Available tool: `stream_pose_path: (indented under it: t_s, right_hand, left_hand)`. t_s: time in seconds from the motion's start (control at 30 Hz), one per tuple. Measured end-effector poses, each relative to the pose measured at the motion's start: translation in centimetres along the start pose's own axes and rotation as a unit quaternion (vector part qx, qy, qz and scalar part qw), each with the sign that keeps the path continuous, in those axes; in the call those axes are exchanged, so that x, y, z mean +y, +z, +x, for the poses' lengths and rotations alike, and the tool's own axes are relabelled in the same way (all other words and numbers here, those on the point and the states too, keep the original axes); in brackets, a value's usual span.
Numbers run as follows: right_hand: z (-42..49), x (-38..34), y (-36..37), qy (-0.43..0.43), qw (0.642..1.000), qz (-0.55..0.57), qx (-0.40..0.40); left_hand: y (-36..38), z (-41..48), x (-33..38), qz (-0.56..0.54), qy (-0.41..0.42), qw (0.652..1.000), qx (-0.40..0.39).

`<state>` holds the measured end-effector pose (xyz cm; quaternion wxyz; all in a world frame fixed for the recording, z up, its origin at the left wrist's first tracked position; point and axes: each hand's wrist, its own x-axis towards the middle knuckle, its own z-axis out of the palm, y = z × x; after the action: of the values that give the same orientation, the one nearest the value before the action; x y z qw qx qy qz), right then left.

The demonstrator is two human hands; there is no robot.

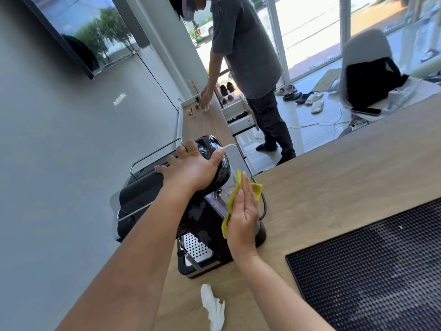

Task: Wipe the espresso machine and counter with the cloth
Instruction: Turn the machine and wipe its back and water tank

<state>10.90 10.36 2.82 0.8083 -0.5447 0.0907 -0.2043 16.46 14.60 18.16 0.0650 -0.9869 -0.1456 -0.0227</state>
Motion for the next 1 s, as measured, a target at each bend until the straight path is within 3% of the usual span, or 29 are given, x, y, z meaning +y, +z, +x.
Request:
stream_pose_path:
  t_s: [0.1, 0.3, 0.53, 0.7, 0.83, 1.0]
  right_hand:
    - [-0.6, 2.5, -1.4, 0.041, 0.998, -0.035, 0.022]
    - [-0.6, -0.9, 0.1, -0.032, 0.999, -0.032, -0.010]
    - [-0.2, 0.9, -1.8, 0.083, 0.996, -0.017, -0.024]
    - [-0.3, -1.5, -0.5, 0.005, 0.998, -0.045, -0.035]
    - [-0.5, 0.3, -1.5, 0.027, 0.996, -0.088, -0.002]
    - [-0.5, -1.1, -1.1, 0.019, 0.996, -0.077, -0.043]
  left_hand:
    - [-0.1, -0.1, 0.0, -0.004, 0.000, 1.000, -0.003]
    - [-0.1, -0.2, 0.1, -0.006, -0.002, 1.000, -0.003]
    - [-0.2, -0.2, 0.0, -0.007, 0.001, 1.000, -0.005]
    - [-0.1, -0.2, 0.1, -0.005, -0.002, 1.000, -0.004]
    - [-0.1, -0.2, 0.0, -0.007, -0.002, 1.000, -0.006]
    - [-0.1, -0.2, 0.0, -0.006, -0.004, 1.000, -0.003]
